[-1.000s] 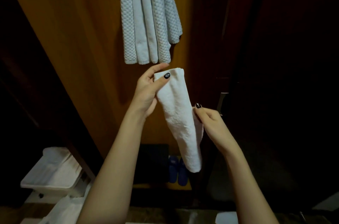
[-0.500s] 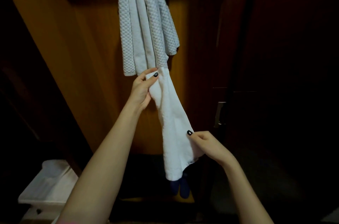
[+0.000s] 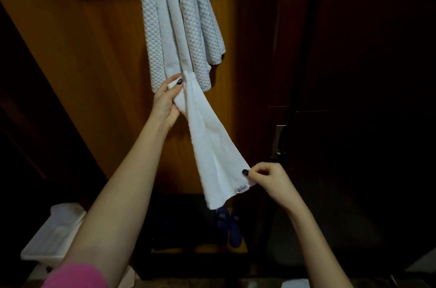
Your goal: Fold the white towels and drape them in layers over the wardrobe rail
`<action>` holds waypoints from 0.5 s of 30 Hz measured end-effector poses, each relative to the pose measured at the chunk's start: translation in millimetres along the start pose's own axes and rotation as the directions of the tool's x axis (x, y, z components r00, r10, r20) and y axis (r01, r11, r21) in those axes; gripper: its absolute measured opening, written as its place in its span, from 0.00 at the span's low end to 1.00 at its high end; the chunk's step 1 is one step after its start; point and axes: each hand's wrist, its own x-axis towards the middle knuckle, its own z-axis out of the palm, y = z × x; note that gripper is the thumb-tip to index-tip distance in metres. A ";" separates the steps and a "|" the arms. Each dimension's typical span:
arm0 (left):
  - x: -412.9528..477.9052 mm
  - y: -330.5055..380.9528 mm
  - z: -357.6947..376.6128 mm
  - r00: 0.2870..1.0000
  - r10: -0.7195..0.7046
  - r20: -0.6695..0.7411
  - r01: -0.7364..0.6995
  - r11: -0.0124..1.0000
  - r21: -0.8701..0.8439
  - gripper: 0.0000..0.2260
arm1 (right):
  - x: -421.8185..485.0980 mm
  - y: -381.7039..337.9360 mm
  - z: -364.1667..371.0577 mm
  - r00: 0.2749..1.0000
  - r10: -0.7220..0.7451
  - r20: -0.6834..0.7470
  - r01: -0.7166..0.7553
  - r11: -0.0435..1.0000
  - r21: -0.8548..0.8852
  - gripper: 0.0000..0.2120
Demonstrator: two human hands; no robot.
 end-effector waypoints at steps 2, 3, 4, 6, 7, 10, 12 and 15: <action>0.2 0.2 -3.0 1.000 -0.006 -0.008 0.006 1.000 0.018 0.08 | -1.6 -1.1 -2.9 0.998 -0.004 -0.057 0.003 1.000 -0.013 0.10; -0.6 1.4 -4.2 1.000 -0.006 -0.006 0.006 0.999 0.040 0.08 | -3.0 -2.3 -4.4 0.996 -0.010 -0.084 0.008 1.000 -0.022 0.10; -1.3 2.9 -5.2 1.000 0.000 0.003 -0.001 0.997 0.074 0.09 | -4.4 -3.1 -5.6 0.994 -0.021 -0.111 0.017 0.999 -0.036 0.10; -2.9 7.6 -6.2 0.999 0.020 0.047 -0.028 0.983 0.184 0.10 | -6.4 -3.1 -7.1 0.986 -0.047 -0.157 0.038 0.997 -0.062 0.10; -3.7 10.1 -6.4 0.996 0.028 0.082 -0.049 0.964 0.260 0.12 | -7.0 -2.0 -7.7 0.984 -0.052 -0.172 0.041 0.997 -0.065 0.10; -2.1 16.6 -9.7 0.978 0.034 0.204 -0.133 0.858 0.497 0.13 | -9.0 0.7 -10.9 0.982 -0.060 -0.178 0.056 0.998 -0.024 0.10; -0.4 22.2 -13.6 0.955 0.006 0.296 -0.201 0.746 0.635 0.14 | -10.0 2.2 -15.2 0.983 -0.075 -0.165 0.076 0.997 -0.001 0.11; 0.3 30.2 -19.2 0.903 -0.161 0.397 -0.214 0.633 0.744 0.16 | -9.3 6.6 -22.8 0.983 -0.056 -0.173 0.056 0.998 -0.007 0.12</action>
